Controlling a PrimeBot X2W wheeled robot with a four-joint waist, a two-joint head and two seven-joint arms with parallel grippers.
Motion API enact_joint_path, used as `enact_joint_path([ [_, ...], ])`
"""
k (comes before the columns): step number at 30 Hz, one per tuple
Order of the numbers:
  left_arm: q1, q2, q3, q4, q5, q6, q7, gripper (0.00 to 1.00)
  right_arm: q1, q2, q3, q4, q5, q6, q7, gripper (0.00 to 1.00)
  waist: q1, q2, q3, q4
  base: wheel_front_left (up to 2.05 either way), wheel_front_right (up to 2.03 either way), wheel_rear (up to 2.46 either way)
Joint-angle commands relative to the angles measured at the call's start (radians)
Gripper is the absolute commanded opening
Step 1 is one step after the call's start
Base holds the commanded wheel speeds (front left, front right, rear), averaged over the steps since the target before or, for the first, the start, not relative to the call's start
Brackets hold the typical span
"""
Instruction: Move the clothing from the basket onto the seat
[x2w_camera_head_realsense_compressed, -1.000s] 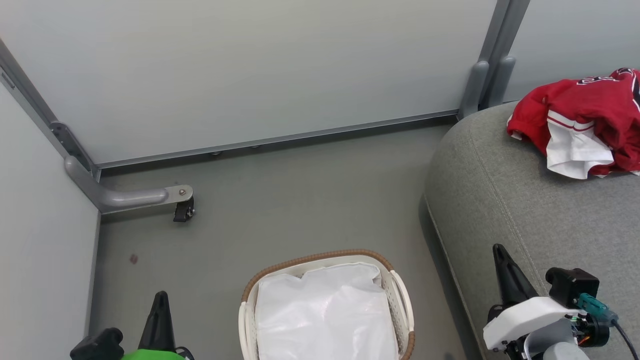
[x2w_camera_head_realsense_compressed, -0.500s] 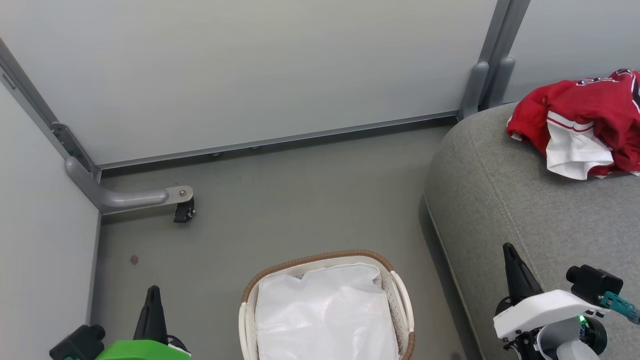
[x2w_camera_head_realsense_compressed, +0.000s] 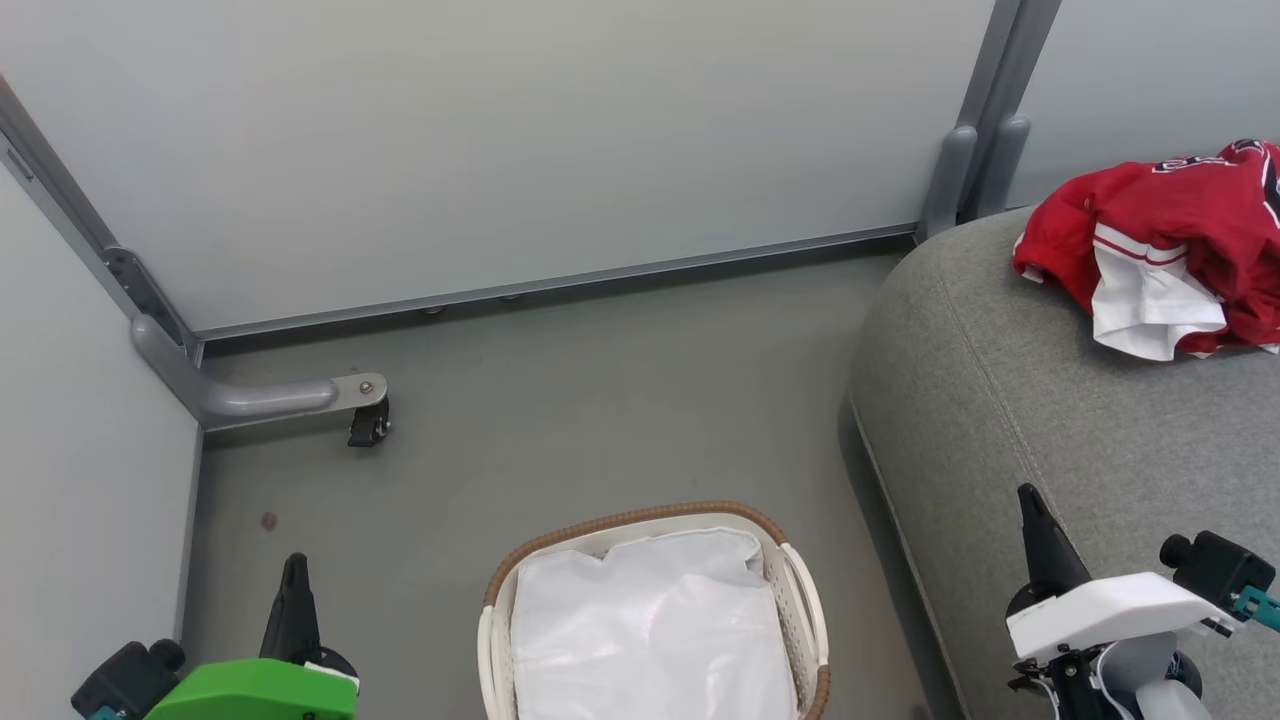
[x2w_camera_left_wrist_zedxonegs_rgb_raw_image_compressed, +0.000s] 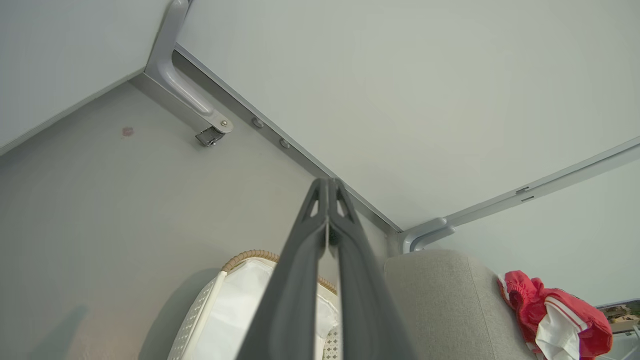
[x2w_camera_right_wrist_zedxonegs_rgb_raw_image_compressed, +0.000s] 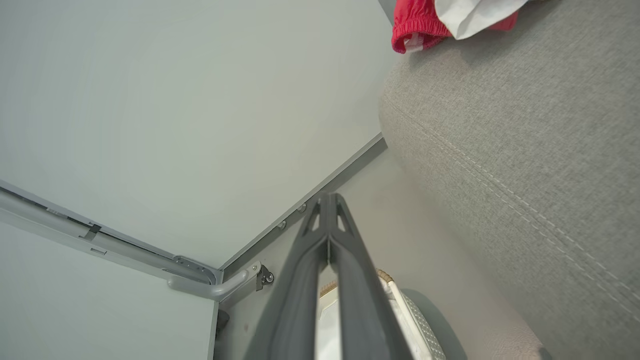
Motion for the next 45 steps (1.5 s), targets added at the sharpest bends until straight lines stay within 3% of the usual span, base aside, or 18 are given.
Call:
enact_joint_path([
  [1,-0.031,0.006,0.007,-0.014,-0.031,-0.002,0.008,0.00,-0.023,-0.006,-0.006,-0.017,0.036,0.000,0.007,0.00,0.0000,-0.0001,0.000,0.000,0.00,0.00,0.00],
  [45,-0.087,0.009,0.054,-0.042,-0.439,-0.005,0.131,0.00,-0.033,-0.010,-0.048,-0.041,0.512,-0.001,0.131,0.00,0.0000,-0.0001,-0.009,0.001,0.00,0.00,0.00],
])
